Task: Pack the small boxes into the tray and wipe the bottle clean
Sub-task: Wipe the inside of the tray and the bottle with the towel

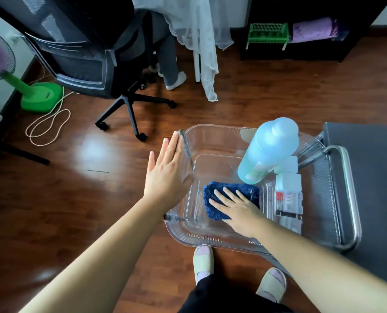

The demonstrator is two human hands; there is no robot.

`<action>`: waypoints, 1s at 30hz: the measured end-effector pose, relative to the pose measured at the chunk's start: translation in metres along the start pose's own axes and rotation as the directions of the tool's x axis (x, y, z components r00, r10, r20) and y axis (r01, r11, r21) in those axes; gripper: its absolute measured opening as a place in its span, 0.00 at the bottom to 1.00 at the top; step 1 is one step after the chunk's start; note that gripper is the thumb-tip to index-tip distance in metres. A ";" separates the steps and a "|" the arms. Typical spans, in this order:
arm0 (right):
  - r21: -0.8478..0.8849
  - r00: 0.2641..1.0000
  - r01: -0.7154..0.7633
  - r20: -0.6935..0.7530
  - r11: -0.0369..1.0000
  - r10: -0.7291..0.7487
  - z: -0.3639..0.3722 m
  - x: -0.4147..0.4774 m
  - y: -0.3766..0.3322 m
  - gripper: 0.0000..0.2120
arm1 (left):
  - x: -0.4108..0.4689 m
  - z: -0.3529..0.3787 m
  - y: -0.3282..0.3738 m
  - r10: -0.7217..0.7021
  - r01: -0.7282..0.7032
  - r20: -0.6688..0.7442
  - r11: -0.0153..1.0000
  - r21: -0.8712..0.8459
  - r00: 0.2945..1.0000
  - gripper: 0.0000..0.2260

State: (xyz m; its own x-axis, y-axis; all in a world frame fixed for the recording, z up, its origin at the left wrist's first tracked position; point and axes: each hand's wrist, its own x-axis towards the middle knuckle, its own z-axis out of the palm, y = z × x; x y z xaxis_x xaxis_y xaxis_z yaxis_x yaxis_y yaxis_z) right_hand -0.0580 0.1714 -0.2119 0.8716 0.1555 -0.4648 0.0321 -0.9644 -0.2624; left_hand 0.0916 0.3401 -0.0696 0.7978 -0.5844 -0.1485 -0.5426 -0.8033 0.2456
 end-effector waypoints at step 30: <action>0.189 0.988 -0.094 0.136 0.978 0.068 0.001 -0.038 -0.012 0.28 | 0.004 -0.025 0.058 0.010 -0.075 -0.127 0.849 -0.523 0.992 0.36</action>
State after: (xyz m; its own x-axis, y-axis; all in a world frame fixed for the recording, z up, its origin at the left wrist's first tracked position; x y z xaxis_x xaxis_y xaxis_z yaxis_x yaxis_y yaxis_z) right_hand -0.0920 0.1772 -0.1919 0.7971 0.1168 -0.5925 -0.1427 -0.9169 -0.3728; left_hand 0.0700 0.2938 -0.0317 0.8195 -0.5726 -0.0232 -0.3835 -0.5780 0.7203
